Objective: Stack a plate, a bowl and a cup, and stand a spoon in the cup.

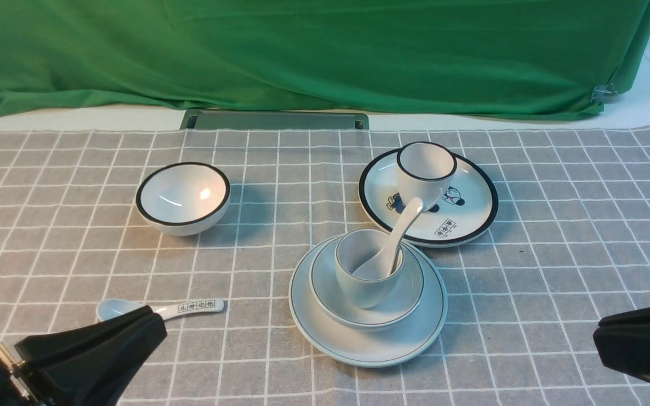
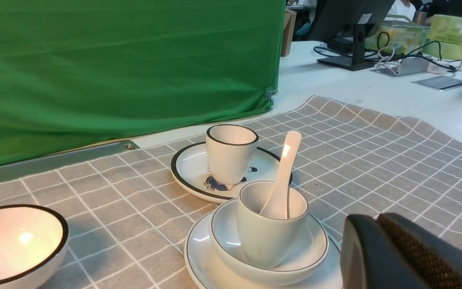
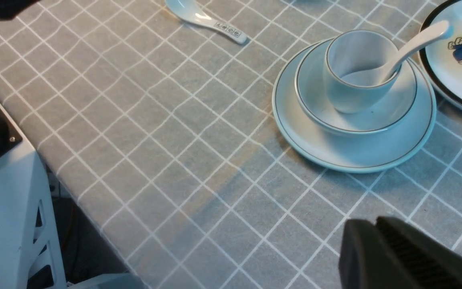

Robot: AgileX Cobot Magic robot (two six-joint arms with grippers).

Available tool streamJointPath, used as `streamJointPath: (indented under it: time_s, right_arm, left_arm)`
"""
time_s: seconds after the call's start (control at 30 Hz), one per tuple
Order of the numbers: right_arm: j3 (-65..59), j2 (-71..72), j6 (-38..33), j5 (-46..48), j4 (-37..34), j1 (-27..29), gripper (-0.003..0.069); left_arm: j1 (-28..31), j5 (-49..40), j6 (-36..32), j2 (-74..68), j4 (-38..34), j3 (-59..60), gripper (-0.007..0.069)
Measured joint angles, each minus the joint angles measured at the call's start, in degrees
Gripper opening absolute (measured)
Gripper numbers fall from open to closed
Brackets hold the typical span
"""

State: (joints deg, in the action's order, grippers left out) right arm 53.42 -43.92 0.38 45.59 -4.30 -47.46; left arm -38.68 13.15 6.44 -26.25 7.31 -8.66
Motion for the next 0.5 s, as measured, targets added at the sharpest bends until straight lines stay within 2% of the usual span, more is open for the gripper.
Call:
streamJointPath:
  time_s: [0.33, 0.43, 0.5]
  right_arm:
    - [0.0, 0.0, 0.0, -0.2, -0.1, 0.6, 0.0102]
    - [-0.1, 0.6, -0.4, -1.1, -0.1, 3.9, 0.0099]
    - [-1.9, 3.1, -4.5, -2.7, -1.0, 10.5, 0.004]
  left_arm:
    - [0.0, 0.0, -0.7, 0.0, 0.0, 0.0, 0.001]
    - [0.0, 0.0, -0.7, 0.0, 0.0, 0.0, 0.001]
    - [0.0, 0.0, -0.7, 0.0, 0.0, 0.0, 0.001]
